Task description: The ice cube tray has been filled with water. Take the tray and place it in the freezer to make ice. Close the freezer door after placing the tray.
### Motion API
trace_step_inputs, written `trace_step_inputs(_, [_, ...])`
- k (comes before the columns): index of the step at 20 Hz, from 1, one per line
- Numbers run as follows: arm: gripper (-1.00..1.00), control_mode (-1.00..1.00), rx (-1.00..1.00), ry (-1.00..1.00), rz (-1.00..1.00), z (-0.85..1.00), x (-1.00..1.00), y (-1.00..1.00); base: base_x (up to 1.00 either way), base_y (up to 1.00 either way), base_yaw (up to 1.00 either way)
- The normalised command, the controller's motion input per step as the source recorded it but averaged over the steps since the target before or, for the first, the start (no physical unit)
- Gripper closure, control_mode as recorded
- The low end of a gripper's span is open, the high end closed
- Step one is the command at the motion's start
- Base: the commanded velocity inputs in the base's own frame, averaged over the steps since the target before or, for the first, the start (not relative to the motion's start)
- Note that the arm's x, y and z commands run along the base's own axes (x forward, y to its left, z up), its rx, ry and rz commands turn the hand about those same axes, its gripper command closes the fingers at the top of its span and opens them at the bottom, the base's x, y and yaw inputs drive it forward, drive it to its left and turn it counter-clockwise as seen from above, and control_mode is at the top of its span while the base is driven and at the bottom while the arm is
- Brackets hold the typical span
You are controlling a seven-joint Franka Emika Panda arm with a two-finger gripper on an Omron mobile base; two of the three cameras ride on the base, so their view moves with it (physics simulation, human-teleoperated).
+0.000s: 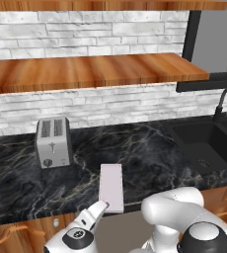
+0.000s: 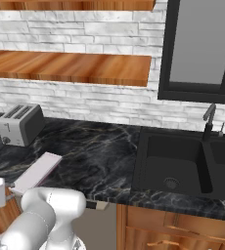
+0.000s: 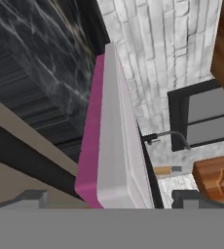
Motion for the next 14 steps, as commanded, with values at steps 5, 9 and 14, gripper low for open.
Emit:
trace_step_inputs(5, [-1.0, -1.0, 0.0, -0.1, 0.0, 0.0, 0.03, -0.06, 0.0, 0.0, 0.0])
trace_step_inputs(9, [-1.0, -1.0, 0.0, -0.03, 0.0, 0.0, 0.0, -0.12, 0.0, 0.0, 0.0])
trace_step_inputs(14, [-1.0, -1.0, 0.0, 0.0, 0.0, 0.0, 0.05, -0.13, 0.0, 0.0, 0.0])
